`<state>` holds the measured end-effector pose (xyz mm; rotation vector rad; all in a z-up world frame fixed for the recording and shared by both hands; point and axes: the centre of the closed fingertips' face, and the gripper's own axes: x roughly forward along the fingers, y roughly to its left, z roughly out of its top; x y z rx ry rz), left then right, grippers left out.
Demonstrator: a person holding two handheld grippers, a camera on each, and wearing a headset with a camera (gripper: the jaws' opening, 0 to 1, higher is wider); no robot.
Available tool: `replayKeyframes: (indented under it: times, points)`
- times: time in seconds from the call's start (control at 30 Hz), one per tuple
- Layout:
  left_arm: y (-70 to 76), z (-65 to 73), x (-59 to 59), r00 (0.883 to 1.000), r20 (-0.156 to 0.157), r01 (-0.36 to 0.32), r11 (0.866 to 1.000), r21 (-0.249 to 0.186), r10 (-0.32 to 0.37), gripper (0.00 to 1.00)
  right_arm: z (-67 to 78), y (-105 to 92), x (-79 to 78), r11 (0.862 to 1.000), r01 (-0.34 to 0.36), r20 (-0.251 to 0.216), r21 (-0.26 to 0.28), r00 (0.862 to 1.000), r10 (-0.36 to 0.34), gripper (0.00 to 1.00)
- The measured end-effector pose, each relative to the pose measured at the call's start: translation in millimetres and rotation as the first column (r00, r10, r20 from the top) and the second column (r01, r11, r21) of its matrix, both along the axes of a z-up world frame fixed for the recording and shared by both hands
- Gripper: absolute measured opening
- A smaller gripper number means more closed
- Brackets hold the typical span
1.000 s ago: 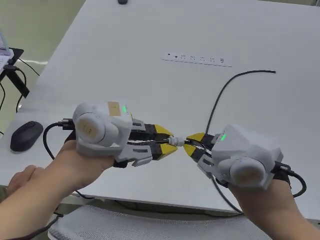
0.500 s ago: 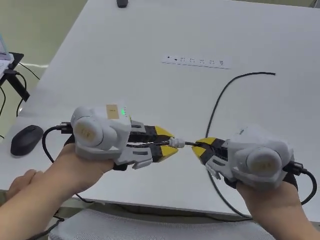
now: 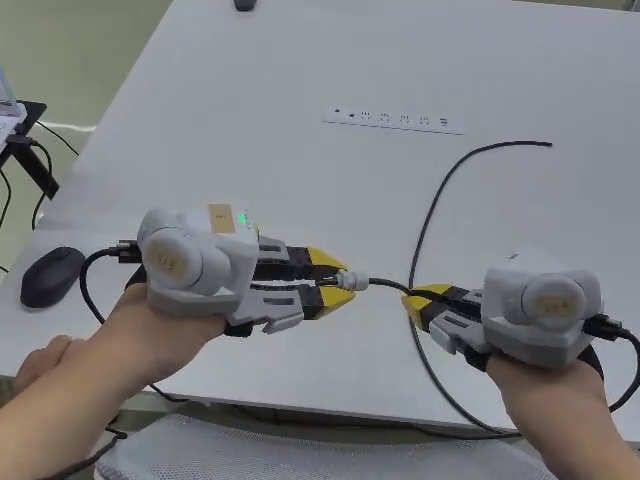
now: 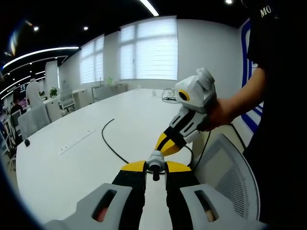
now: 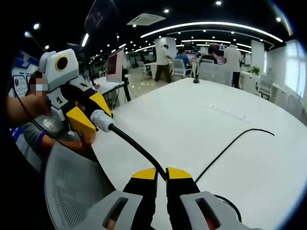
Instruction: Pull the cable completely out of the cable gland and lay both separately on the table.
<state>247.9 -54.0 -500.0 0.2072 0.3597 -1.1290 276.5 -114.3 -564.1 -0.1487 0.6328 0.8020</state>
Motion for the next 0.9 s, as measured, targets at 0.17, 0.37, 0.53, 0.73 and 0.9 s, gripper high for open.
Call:
replayKeyframes:
  times: [0.17, 0.37, 0.53, 0.73, 0.9]
  points:
    - [-0.4, 0.1, -0.2, 1.000, -0.002, -0.003, 1.000, -0.003, 0.003, 0.15, -4.6, -3.3, -0.6, 1.000, 0.003, -0.016, -0.004, 1.000, -0.003, 0.00]
    - [-0.4, 1.3, -0.4, 1.000, -0.003, -0.008, 1.000, -0.013, 0.008, 0.15, -10.1, -10.7, 1.1, 1.000, 0.020, -0.033, -0.008, 0.999, -0.020, 0.00]
    - [-0.3, 1.3, -1.5, 1.000, -0.005, -0.007, 1.000, -0.015, 0.007, 0.15, -13.6, -15.6, 0.7, 0.999, 0.027, -0.038, -0.018, 0.999, -0.027, 0.00]
    - [-0.5, 2.1, -2.8, 1.000, -0.007, -0.007, 1.000, -0.022, 0.007, 0.15, -18.2, -22.1, 1.7, 0.999, 0.035, -0.039, -0.028, 0.999, -0.036, 0.00]
    - [-0.9, 2.5, -4.1, 1.000, -0.009, -0.007, 1.000, -0.023, 0.007, 0.15, -19.9, -23.6, 1.8, 0.999, 0.034, -0.036, -0.032, 0.999, -0.035, 0.00]
